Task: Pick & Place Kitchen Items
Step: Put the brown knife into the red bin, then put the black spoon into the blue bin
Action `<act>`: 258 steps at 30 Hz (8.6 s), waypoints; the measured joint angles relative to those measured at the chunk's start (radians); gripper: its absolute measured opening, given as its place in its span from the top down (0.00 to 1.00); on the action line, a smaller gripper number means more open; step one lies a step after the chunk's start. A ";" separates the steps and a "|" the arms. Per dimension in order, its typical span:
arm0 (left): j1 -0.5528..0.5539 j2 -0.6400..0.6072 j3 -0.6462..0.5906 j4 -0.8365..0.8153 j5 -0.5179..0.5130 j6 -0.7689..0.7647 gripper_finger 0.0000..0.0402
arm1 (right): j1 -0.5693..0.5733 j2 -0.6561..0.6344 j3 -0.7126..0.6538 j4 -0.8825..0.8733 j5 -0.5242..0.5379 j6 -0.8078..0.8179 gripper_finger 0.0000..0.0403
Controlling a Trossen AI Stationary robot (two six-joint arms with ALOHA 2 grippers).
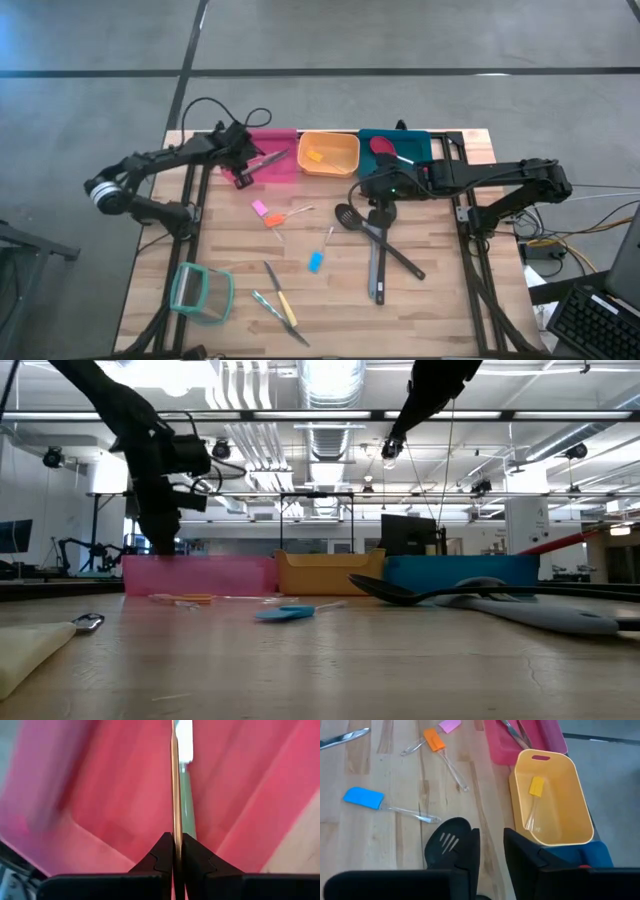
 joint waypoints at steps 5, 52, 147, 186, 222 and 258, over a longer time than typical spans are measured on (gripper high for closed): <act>0.015 0.074 0.000 -0.015 -0.018 0.002 0.95 | -0.001 0.000 0.000 0.000 0.000 -0.003 0.83; -0.315 -0.428 0.034 0.120 0.452 -0.330 0.56 | 0.000 0.000 -0.008 0.007 -0.001 -0.001 0.93; -0.526 -0.673 -0.296 0.738 0.372 -0.553 0.56 | 0.294 -0.011 -0.482 0.031 -0.198 0.933 0.60; -0.527 -0.645 -0.296 0.727 0.372 -0.556 0.56 | 0.350 0.209 -0.495 0.085 -0.161 0.946 0.62; -0.527 -0.630 -0.296 0.731 0.372 -0.556 0.56 | 0.213 -0.393 -0.409 0.018 0.201 0.524 0.82; -0.527 -0.630 -0.303 0.722 0.372 -0.556 0.56 | -0.504 0.048 0.143 -0.775 -0.002 0.159 0.82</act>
